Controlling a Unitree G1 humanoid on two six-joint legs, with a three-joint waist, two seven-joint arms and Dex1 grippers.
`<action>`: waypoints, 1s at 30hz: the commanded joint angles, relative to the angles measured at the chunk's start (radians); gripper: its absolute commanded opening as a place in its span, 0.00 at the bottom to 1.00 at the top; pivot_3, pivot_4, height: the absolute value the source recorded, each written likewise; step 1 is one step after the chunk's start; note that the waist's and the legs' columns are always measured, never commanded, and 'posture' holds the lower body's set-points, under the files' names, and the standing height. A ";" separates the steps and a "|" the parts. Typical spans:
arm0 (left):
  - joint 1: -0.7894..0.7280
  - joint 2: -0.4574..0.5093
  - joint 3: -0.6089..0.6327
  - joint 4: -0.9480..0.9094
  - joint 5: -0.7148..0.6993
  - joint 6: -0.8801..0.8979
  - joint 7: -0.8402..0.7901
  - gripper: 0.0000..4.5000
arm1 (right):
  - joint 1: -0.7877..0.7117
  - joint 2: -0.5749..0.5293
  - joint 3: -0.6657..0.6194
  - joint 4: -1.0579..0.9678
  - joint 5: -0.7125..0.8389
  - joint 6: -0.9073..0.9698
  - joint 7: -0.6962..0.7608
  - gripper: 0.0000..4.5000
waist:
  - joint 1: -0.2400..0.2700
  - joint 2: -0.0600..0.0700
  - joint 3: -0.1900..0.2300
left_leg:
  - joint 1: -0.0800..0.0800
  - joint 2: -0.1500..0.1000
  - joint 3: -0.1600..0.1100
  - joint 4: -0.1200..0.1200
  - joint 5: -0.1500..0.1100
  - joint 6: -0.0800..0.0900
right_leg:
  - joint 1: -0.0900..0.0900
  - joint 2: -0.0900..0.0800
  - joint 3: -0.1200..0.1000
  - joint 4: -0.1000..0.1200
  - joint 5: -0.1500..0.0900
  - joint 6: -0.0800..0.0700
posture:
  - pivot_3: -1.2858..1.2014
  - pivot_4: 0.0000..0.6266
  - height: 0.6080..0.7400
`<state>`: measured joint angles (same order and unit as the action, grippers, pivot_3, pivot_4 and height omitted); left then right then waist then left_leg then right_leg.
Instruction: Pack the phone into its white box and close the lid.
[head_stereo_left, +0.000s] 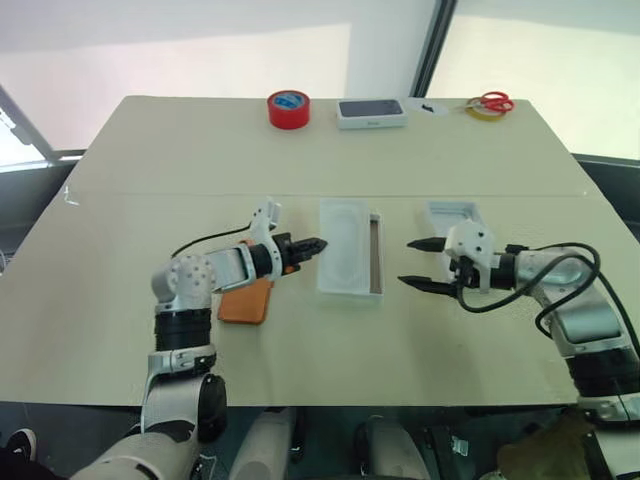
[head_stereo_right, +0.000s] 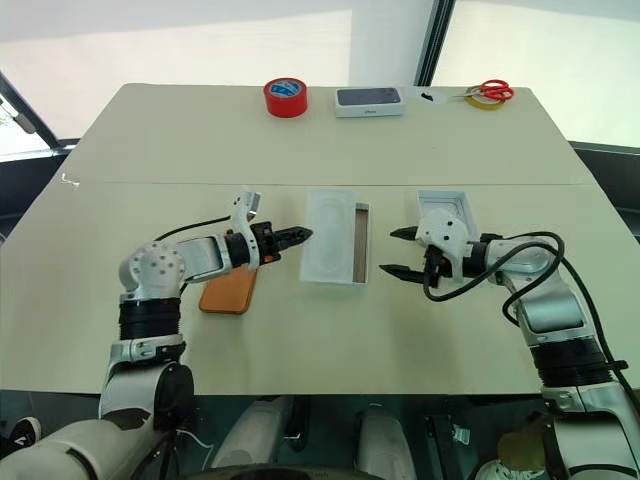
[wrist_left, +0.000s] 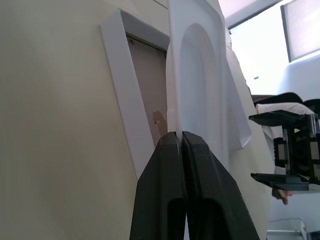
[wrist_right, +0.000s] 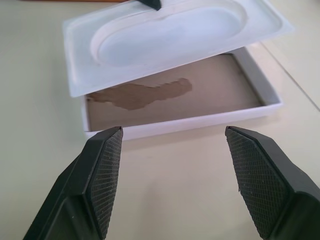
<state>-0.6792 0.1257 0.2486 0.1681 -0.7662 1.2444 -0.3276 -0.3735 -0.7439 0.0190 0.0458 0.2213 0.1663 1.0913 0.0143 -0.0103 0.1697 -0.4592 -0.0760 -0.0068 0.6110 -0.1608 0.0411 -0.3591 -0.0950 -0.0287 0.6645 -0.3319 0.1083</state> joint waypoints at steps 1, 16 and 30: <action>-0.022 -0.009 -0.030 0.025 0.019 -0.050 -0.031 0.00 | 0.016 0.006 -0.049 -0.031 0.034 -0.005 -0.025 0.76 | 0.000 0.000 0.000 | 0.000 0.000 0.000 0.000 0.000 0.000 | 0.001 0.000 0.000 0.000 0.000 0.000 | 0.52 0.24 0.99; -0.080 -0.029 -0.095 0.148 0.091 -0.135 -0.082 0.00 | 0.076 0.020 -0.056 -0.082 0.052 0.005 -0.077 0.76 | 0.000 0.000 0.000 | -0.001 0.000 0.000 0.000 0.000 0.000 | 0.001 0.000 0.000 0.000 0.000 0.000 | 0.52 0.24 0.99; -0.105 -0.006 -0.077 0.096 0.078 -0.093 -0.104 0.65 | 0.047 0.043 -0.036 -0.036 0.037 -0.026 -0.089 0.77 | -0.001 0.000 0.000 | -0.001 0.000 0.000 0.000 0.000 0.000 | 0.001 0.000 0.000 0.000 0.000 0.000 | 0.52 0.24 0.99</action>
<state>-0.7693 0.1149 0.1716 0.3143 -0.6790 1.1520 -0.4189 -0.3030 -0.7090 -0.0094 0.0115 0.2551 0.1592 1.0070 0.0130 -0.0103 0.1697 -0.4600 -0.0759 -0.0069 0.6111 -0.1607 0.0413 -0.3584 -0.0949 -0.0288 0.6645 -0.3319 0.1084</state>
